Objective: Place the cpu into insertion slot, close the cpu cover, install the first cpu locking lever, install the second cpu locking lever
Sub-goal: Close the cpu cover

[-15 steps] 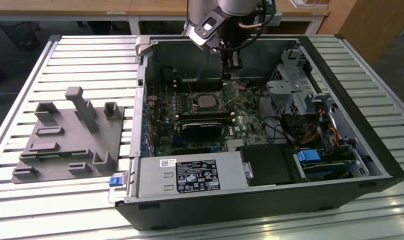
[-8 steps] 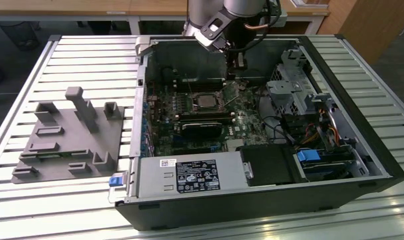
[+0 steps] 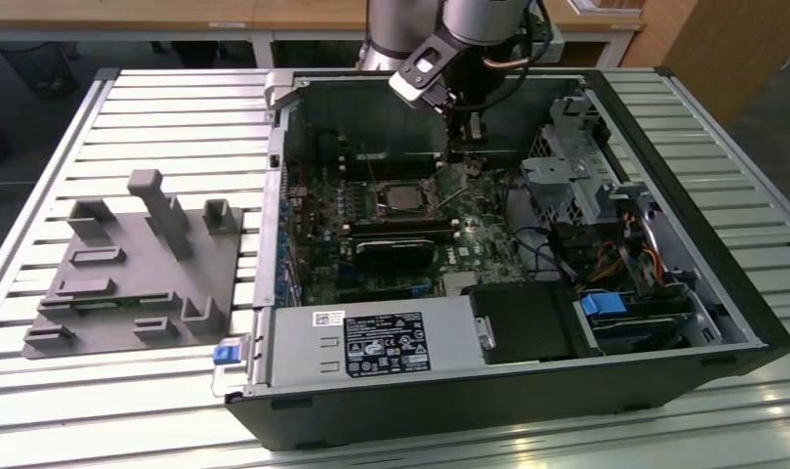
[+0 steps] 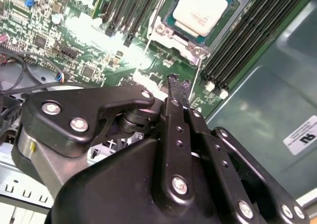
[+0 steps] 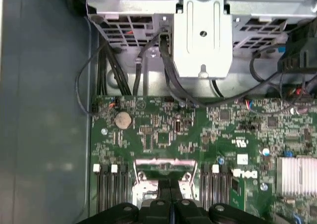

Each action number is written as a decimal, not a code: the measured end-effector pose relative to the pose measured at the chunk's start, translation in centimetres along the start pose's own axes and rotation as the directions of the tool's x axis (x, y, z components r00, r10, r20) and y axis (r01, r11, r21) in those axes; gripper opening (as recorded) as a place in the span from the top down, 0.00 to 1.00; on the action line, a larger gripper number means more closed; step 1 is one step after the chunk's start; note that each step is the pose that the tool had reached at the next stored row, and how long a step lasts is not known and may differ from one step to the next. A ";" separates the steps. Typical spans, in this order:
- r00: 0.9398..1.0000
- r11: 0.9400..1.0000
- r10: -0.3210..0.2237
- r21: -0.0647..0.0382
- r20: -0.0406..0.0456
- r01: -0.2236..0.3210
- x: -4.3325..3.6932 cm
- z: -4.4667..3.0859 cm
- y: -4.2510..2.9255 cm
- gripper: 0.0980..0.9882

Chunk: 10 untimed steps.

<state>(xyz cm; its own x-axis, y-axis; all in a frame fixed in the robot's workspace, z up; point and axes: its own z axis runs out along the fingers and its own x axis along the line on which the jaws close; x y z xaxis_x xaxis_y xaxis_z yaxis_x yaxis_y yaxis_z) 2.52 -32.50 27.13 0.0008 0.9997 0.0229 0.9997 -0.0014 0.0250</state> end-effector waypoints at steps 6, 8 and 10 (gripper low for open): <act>1.000 1.000 -0.020 0.000 0.000 0.020 -0.01 0.40 0.49 0.97; 1.000 1.000 -0.021 0.000 0.000 0.021 -0.01 0.55 0.87 0.97; 1.000 1.000 -0.022 0.000 0.000 0.022 -0.02 0.71 1.19 0.97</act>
<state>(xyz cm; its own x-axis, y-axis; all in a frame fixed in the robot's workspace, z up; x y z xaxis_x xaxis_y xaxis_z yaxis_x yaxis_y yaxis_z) 3.73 -32.50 26.45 -0.0207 0.9995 0.0228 0.9995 0.0202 0.0256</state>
